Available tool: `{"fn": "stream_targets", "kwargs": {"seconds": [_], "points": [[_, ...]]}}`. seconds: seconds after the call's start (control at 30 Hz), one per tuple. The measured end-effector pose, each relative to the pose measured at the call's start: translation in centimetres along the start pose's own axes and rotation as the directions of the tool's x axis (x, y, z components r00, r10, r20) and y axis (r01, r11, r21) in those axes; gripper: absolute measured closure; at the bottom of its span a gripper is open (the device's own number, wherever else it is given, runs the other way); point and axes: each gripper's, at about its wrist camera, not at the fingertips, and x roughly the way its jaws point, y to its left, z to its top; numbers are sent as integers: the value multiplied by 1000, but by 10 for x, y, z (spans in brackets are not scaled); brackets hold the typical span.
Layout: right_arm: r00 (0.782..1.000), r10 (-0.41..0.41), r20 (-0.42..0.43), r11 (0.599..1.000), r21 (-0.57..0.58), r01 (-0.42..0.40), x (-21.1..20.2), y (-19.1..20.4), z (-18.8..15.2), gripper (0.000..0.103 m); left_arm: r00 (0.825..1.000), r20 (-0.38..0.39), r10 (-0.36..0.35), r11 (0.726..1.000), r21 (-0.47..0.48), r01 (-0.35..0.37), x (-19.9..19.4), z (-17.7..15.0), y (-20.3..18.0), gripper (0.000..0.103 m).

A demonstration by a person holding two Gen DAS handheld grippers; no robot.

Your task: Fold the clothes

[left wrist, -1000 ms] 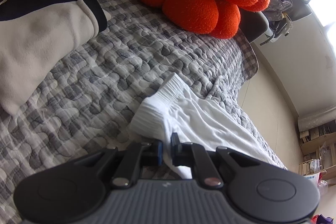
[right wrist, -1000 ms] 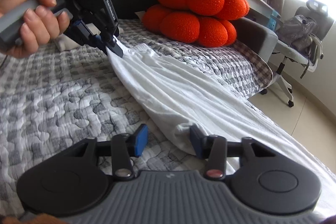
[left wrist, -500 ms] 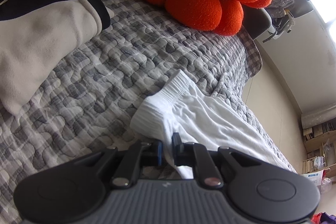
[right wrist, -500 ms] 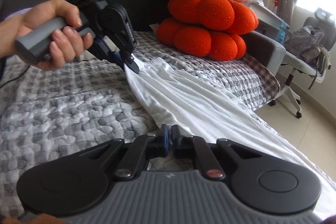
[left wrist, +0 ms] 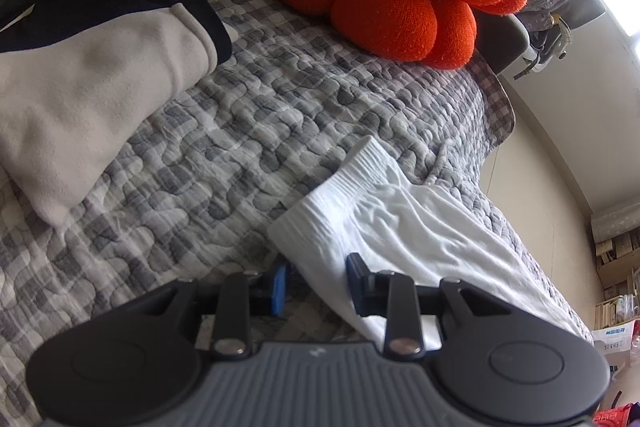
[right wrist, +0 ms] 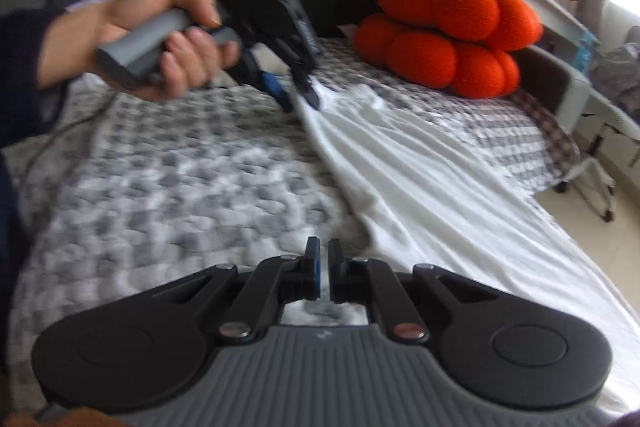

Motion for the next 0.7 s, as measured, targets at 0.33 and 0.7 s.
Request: {"fn": "stream_targets", "kwargs": {"seconds": [0.33, 0.7], "points": [[990, -110, -94, 992, 45, 114, 17, -15, -11, 90, 1000, 20, 0, 1000, 11, 0, -9, -1, 1, 71], [975, -221, -22, 975, 14, 222, 35, -15, -6, 66, 999, 30, 14, 1000, 12, -14, -9, -1, 2, 71]]}}
